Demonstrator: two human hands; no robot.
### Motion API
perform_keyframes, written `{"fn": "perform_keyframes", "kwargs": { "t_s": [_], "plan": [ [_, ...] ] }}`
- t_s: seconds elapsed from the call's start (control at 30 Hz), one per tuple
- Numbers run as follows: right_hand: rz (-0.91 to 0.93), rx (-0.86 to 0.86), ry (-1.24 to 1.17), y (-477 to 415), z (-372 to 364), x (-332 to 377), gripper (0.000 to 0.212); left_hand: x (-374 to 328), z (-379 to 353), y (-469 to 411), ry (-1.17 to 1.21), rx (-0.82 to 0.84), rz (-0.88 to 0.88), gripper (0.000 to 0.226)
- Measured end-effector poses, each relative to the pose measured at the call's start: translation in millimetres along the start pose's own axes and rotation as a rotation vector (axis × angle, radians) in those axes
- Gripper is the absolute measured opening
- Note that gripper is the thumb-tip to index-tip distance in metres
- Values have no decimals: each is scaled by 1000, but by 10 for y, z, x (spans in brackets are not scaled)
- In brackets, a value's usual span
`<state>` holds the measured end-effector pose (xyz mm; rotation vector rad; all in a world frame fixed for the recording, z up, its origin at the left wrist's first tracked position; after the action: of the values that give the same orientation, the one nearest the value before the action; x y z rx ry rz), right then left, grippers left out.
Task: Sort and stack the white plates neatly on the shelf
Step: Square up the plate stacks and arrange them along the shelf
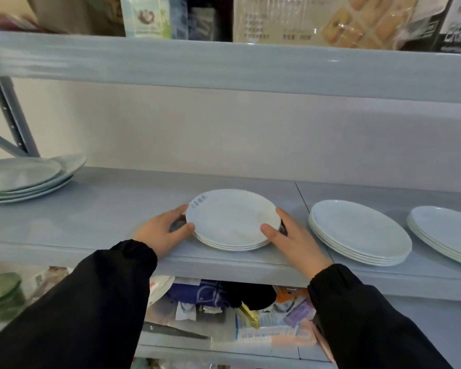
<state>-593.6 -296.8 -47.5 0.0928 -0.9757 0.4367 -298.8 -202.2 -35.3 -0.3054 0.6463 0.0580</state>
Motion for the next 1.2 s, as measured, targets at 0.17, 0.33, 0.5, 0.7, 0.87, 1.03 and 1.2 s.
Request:
{"fn": "perform_keyframes", "kwargs": {
  "t_s": [0.17, 0.33, 0.5, 0.7, 0.87, 1.03, 1.2],
  "plan": [
    [5, 6, 31, -84, 83, 68, 71, 174, 32, -21, 84, -103, 84, 34],
    [129, 79, 247, -380, 118, 357, 83, 166, 246, -62, -32, -163, 128, 37],
    [257, 130, 398, -633, 29, 804, 80, 210, 617, 36, -108, -259, 170, 46],
    [375, 251, 452, -805, -373, 1363, 88, 416, 1102, 379, -131, -388, 231, 64],
    [430, 321, 436, -876, -840, 1761, 93, 698, 1468, 642, -151, -466, 298, 40],
    [485, 375, 448, -895, -1408, 2155, 95, 1124, 1792, 795, -143, -512, 326, 42],
    [525, 412, 473, -927, -1968, 2628, 92, 1617, 2135, 818, -86, -551, 342, 36]
  ]
}}
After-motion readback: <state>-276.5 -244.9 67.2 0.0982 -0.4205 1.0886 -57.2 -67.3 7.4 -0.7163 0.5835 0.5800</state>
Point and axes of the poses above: each hand's wrist, its own y-axis away from the middle knuckle, its own z-axis out of the back of the hand, x = y × z, the point moved 4 cm from there along -y, towards the middle knuckle, and after that the axes turned 2 degrees about -z, right-handed, at the moved point
